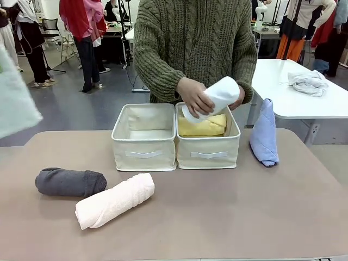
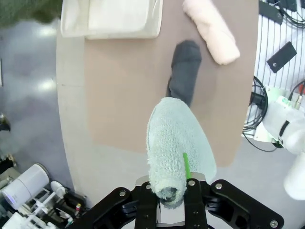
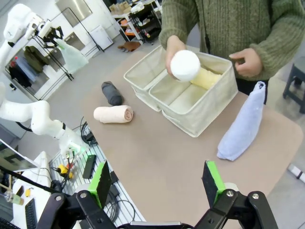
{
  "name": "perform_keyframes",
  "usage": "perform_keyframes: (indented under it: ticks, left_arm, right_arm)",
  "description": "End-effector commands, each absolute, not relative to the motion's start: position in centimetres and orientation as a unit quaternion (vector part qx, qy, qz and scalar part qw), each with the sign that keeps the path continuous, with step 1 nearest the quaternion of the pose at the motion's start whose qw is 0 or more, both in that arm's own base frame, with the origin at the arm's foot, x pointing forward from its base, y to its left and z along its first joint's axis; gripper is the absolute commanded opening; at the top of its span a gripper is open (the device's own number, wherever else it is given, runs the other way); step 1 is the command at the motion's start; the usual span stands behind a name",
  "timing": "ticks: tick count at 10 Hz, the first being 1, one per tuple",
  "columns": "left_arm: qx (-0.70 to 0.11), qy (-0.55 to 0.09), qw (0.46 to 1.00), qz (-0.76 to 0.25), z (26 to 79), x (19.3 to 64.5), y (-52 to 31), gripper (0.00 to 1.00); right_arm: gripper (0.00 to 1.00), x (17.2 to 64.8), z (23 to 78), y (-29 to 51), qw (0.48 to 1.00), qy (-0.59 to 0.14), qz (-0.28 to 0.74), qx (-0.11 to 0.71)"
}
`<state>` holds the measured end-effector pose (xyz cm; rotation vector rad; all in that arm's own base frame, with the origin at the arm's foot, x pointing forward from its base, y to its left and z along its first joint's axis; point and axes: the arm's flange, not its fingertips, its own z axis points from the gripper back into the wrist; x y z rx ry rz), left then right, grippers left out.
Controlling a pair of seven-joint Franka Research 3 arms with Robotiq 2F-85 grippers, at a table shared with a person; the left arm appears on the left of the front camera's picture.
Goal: Sort the towels based on their folding style.
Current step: Pick up one triangle-folded towel and place it in the left Fabric basket.
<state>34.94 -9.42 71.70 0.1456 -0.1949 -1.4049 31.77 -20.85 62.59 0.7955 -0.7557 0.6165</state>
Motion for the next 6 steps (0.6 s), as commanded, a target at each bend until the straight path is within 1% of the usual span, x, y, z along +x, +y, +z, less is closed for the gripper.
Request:
perform_keyframes:
  ticks: [1,2,3,6]
  left_arm:
    - [0.069,-0.081,0.763,-0.638,70.6,37.1,-9.4,0.17]
    - [0.074,-0.091,0.774,-0.623,70.1,36.2,-8.3,0.17]
    - [0.067,-0.085,0.752,-0.65,71.0,35.7,-11.2,0.17]
    - [0.067,-0.085,0.752,-0.65,71.0,35.7,-11.2,0.17]
  right_arm:
    - [1.0,31.7,62.6,-20.8,0.802,-0.359,0.292,0.377]
    - [1.0,31.7,62.6,-20.8,0.802,-0.359,0.292,0.377]
    - [1.0,31.7,62.6,-20.8,0.802,-0.359,0.292,0.377]
    - [1.0,31.7,62.6,-20.8,0.802,-0.359,0.292,0.377]
